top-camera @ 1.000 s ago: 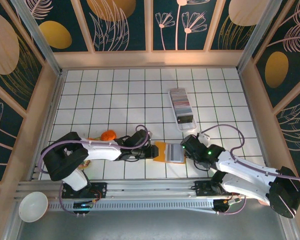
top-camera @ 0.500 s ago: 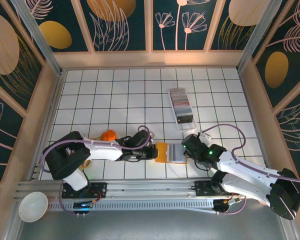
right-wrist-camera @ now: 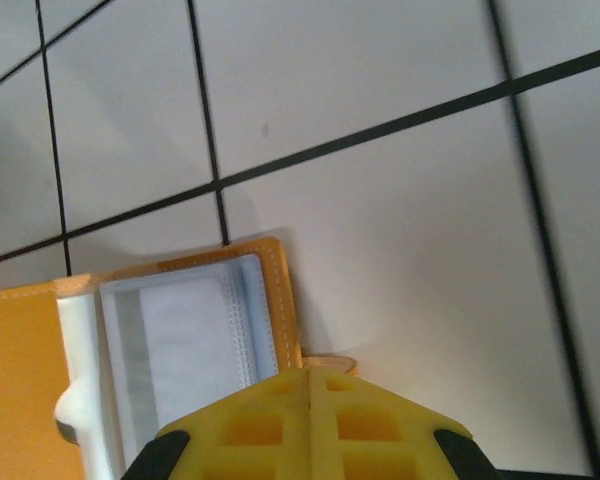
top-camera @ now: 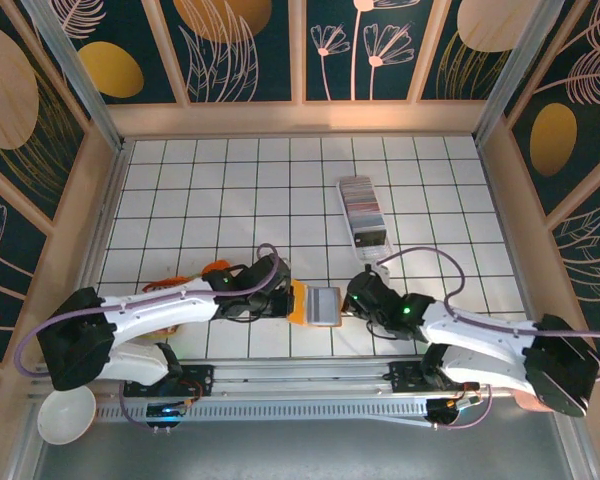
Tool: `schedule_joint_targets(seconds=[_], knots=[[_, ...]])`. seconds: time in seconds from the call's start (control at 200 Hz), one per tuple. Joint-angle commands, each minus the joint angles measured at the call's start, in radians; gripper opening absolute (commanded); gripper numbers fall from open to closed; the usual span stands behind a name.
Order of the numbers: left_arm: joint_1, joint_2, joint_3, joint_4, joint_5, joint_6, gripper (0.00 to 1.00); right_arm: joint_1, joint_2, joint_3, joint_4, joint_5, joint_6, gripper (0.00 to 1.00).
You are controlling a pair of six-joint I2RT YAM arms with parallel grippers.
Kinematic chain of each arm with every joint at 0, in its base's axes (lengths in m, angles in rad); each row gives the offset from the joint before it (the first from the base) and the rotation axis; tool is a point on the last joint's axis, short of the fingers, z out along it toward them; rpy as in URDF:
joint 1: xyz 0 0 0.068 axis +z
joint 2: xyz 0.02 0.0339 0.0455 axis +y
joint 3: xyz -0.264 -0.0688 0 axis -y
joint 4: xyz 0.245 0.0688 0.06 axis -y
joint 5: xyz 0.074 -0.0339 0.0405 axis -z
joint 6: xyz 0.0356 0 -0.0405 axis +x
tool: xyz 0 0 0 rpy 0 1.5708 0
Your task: Put the credit cards into the card holder
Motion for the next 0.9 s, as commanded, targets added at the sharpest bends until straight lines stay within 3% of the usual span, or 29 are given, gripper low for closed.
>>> schedule_joint_targets(seconds=[0.0, 0.115, 0.275, 0.591, 0.691, 0.756, 0.896], knots=[[-0.004, -0.006, 0.068, -0.065, 0.025, 0.018, 0.08, 0.028, 0.101, -0.008, 0.164, -0.044, 0.026, 0.00], [-0.012, 0.063, 0.098, 0.006, 0.084, 0.013, 0.11, 0.045, 0.176, 0.001, 0.220, -0.047, 0.045, 0.00], [-0.046, 0.213, 0.180, 0.037, 0.112, 0.028, 0.11, 0.055, 0.158, -0.042, 0.283, -0.029, 0.082, 0.00], [-0.054, 0.359, 0.103, 0.299, 0.097, -0.053, 0.10, 0.054, -0.090, -0.112, 0.088, 0.099, 0.155, 0.00], [-0.053, 0.386, 0.051, 0.369, 0.078, -0.083, 0.16, 0.051, -0.166, -0.121, 0.050, 0.111, 0.141, 0.00], [-0.053, 0.399, 0.020, 0.409, 0.057, -0.095, 0.27, 0.047, -0.185, -0.120, 0.046, 0.100, 0.123, 0.00], [-0.053, 0.349, -0.040, 0.484, 0.049, -0.132, 0.39, 0.044, -0.154, -0.115, 0.074, 0.064, 0.103, 0.00]])
